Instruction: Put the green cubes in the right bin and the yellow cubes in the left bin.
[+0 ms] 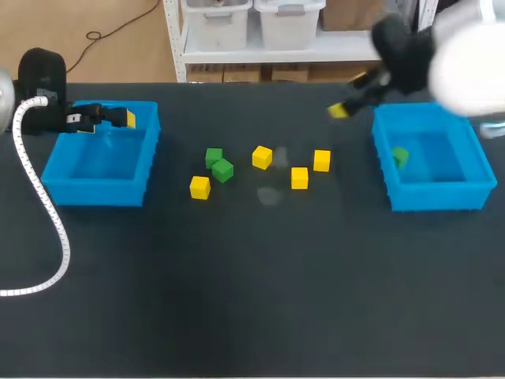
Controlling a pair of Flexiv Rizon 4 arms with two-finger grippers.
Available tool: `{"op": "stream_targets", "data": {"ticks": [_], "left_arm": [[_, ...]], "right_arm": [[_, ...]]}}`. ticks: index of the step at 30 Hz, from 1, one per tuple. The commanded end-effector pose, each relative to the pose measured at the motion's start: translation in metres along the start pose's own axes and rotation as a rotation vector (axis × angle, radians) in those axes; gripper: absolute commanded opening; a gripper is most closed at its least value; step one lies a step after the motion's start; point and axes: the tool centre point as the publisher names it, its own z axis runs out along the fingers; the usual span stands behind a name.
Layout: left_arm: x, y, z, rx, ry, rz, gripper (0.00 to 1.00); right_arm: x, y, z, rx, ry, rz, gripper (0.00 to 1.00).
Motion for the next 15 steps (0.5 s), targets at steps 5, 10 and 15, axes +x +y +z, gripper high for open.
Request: {"op": "stream_targets", "data": {"ticks": [5, 10, 15], "left_arm": [[0.001, 0.003, 0.0, 0.011, -0.007, 0.002, 1.0], [0.001, 0.003, 0.0, 0.011, -0.007, 0.002, 1.0], [0.001, 0.003, 0.0, 0.011, -0.007, 0.002, 1.0]], "right_arm": [[-0.034, 0.044, 0.085, 0.069, 0.054, -0.006, 1.0], [-0.041, 0.059, 0.118, 0.018, 0.077, 0.001, 1.0], [-0.044, 0.068, 0.143, -0.001, 0.079, 0.039, 1.0]]}}
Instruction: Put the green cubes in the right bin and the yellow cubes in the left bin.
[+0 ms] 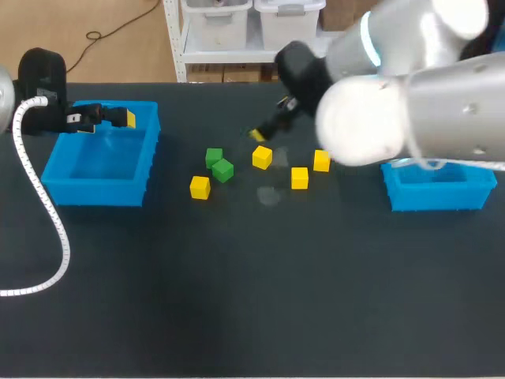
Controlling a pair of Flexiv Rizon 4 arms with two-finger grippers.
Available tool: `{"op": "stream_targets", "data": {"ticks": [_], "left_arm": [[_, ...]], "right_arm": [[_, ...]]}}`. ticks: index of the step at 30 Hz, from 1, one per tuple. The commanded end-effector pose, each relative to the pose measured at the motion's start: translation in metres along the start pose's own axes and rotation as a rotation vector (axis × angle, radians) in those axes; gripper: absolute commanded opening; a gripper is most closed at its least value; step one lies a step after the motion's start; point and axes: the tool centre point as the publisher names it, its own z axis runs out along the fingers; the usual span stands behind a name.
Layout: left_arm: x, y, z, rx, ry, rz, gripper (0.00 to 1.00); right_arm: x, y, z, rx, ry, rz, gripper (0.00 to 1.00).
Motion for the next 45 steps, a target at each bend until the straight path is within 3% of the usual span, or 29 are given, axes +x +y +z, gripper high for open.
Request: {"op": "stream_targets", "data": {"ticks": [1, 8, 17, 25, 34, 45], "left_arm": [[0.001, 0.003, 0.0, 0.011, -0.006, 0.002, 1.0], [0.001, 0.003, 0.0, 0.011, -0.006, 0.002, 1.0], [0.001, 0.003, 0.0, 0.011, -0.006, 0.002, 1.0], [0.001, 0.003, 0.0, 0.011, -0.006, 0.002, 1.0], [0.001, 0.003, 0.0, 0.011, -0.006, 0.002, 1.0], [0.001, 0.003, 0.0, 0.011, -0.006, 0.002, 1.0]], "right_arm": [[-0.007, 0.004, 0.041, -0.011, 0.006, 0.016, 1.0], [-0.007, 0.021, 0.07, -0.014, 0.027, 0.031, 1.0], [0.0, 0.034, 0.084, -0.002, 0.049, 0.034, 1.0], [0.008, 0.038, 0.094, 0.026, 0.058, 0.032, 1.0], [0.016, 0.043, 0.108, -0.001, 0.076, 0.023, 1.0], [0.013, 0.039, 0.122, -0.011, 0.091, 0.014, 1.0]]}}
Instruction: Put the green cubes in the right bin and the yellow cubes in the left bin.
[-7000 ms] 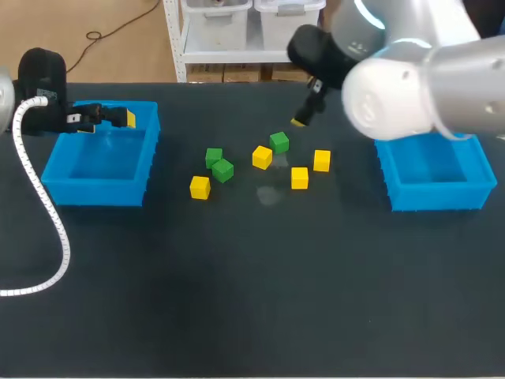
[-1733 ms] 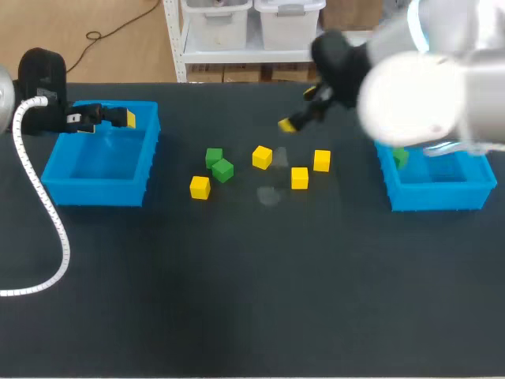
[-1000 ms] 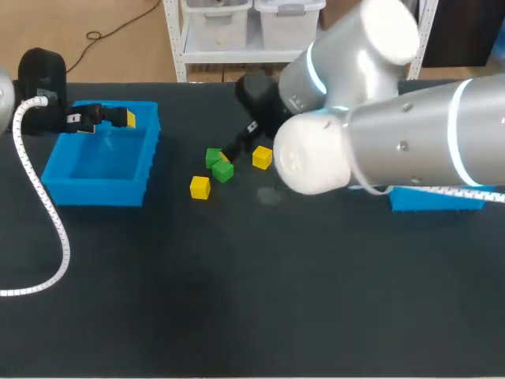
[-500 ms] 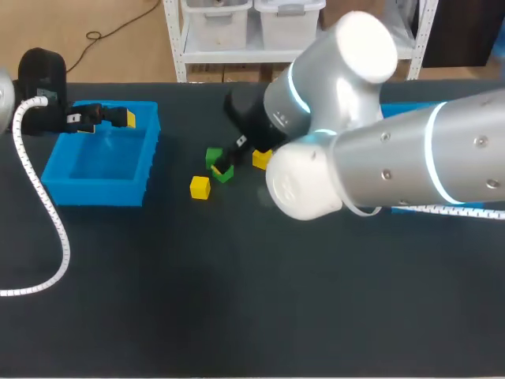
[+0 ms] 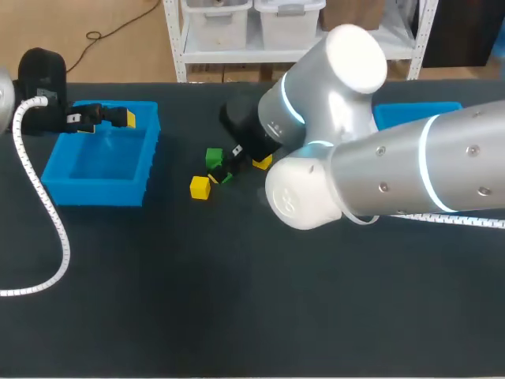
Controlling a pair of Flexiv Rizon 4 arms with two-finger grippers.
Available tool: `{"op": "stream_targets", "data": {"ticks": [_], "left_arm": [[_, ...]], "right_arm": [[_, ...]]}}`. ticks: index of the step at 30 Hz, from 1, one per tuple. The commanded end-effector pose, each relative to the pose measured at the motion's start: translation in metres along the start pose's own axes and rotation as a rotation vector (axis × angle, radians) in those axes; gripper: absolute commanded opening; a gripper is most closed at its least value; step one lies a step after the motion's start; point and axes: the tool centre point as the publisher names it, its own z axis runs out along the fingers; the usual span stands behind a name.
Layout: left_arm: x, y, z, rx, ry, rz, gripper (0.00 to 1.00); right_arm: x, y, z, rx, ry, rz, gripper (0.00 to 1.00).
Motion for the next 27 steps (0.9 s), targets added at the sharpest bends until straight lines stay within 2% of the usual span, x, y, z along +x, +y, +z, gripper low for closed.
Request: {"op": "stream_targets", "data": {"ticks": [1, 9, 10, 11, 13, 21, 24, 27], "left_arm": [[0.001, 0.003, 0.0, 0.011, -0.006, 0.002, 1.0], [0.001, 0.003, 0.0, 0.011, -0.006, 0.002, 1.0], [0.001, 0.003, 0.0, 0.011, -0.006, 0.002, 1.0], [0.001, 0.003, 0.0, 0.011, -0.006, 0.002, 1.0], [0.001, 0.003, 0.0, 0.011, -0.006, 0.002, 1.0], [0.001, 0.003, 0.0, 0.011, -0.006, 0.002, 1.0], [0.001, 0.003, 0.0, 0.011, -0.006, 0.002, 1.0], [0.001, 0.003, 0.0, 0.011, -0.006, 0.002, 1.0]], "right_arm": [[-0.006, -0.003, 0.007, -0.016, 0.007, -0.01, 1.0], [-0.009, -0.005, 0.011, -0.045, 0.009, -0.013, 1.0], [-0.01, -0.005, 0.012, -0.046, 0.009, -0.012, 0.84], [-0.01, -0.005, 0.012, -0.046, 0.009, -0.011, 0.6], [-0.01, -0.007, 0.012, -0.047, 0.011, -0.003, 0.31], [-0.002, -0.013, 0.009, -0.034, 0.013, 0.021, 0.0], [-0.001, -0.015, 0.004, -0.027, 0.008, 0.028, 0.0], [-0.008, -0.017, -0.012, -0.017, -0.03, 0.02, 0.0]]}}
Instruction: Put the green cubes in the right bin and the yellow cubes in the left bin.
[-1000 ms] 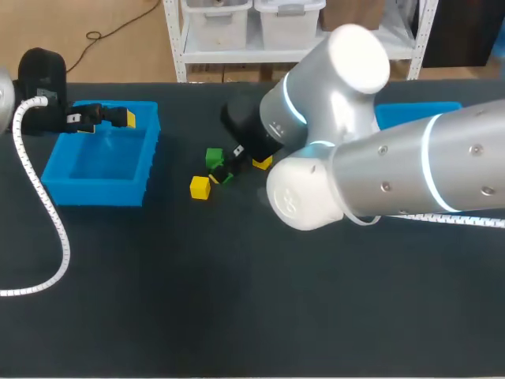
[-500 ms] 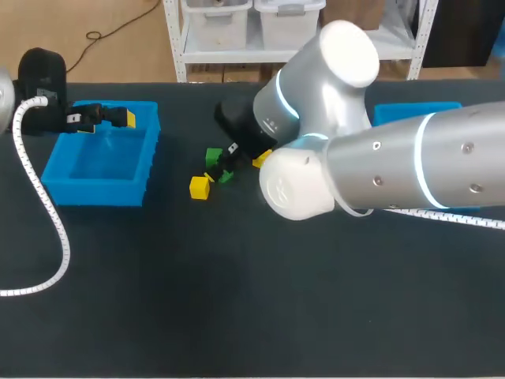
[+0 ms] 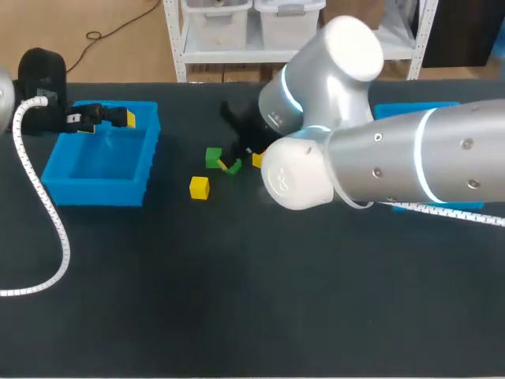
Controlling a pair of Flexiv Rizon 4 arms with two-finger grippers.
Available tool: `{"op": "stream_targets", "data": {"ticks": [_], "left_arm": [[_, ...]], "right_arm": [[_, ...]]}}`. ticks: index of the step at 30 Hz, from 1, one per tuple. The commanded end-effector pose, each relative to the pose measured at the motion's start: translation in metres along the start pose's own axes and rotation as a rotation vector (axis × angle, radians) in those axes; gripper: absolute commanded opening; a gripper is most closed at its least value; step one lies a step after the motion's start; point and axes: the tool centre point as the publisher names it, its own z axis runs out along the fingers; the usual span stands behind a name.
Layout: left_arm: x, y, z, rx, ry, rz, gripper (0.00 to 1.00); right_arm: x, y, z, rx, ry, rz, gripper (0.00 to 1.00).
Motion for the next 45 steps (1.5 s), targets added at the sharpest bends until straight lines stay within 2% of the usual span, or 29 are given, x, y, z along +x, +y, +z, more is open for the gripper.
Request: {"op": "stream_targets", "data": {"ticks": [1, 6, 11, 17, 21, 25, 28, 33, 40, 41, 43, 45], "left_arm": [[0.001, 0.003, 0.0, 0.011, -0.006, 0.002, 1.0], [0.001, 0.003, 0.0, 0.011, -0.006, 0.002, 1.0], [0.001, 0.003, 0.0, 0.011, -0.006, 0.002, 1.0], [0.001, 0.003, 0.0, 0.011, -0.006, 0.002, 1.0], [0.001, 0.003, 0.0, 0.011, -0.006, 0.002, 1.0], [0.001, 0.003, 0.0, 0.011, -0.006, 0.002, 1.0], [0.001, 0.003, 0.0, 0.011, -0.006, 0.002, 1.0], [0.001, 0.003, 0.0, 0.011, -0.006, 0.002, 1.0], [0.001, 0.003, 0.0, 0.011, -0.006, 0.002, 1.0], [0.001, 0.003, 0.0, 0.011, -0.006, 0.002, 1.0], [0.001, 0.003, 0.0, 0.011, -0.006, 0.002, 1.0], [0.001, 0.003, 0.0, 0.011, -0.006, 0.002, 1.0]], "right_arm": [[-0.005, 0.001, -0.027, 0.011, -0.046, -0.008, 0.0], [-0.02, -0.011, -0.082, 0.033, -0.157, -0.006, 0.0], [-0.011, -0.047, -0.138, 0.099, -0.245, 0.049, 0.0], [0.029, -0.109, -0.198, 0.229, -0.315, 0.199, 0.0], [0.066, -0.152, -0.239, 0.326, -0.365, 0.343, 0.0], [0.099, -0.182, -0.271, 0.41, -0.394, 0.441, 0.0], [0.119, -0.197, -0.29, 0.461, -0.406, 0.493, 0.0], [0.145, -0.203, -0.305, 0.504, -0.406, 0.544, 0.0], [0.156, -0.196, -0.306, 0.509, -0.38, 0.555, 0.0], [0.156, -0.196, -0.306, 0.51, -0.38, 0.556, 0.15], [0.155, -0.194, -0.306, 0.515, -0.379, 0.559, 1.0], [0.153, -0.193, -0.306, 0.516, -0.379, 0.558, 1.0]]}}
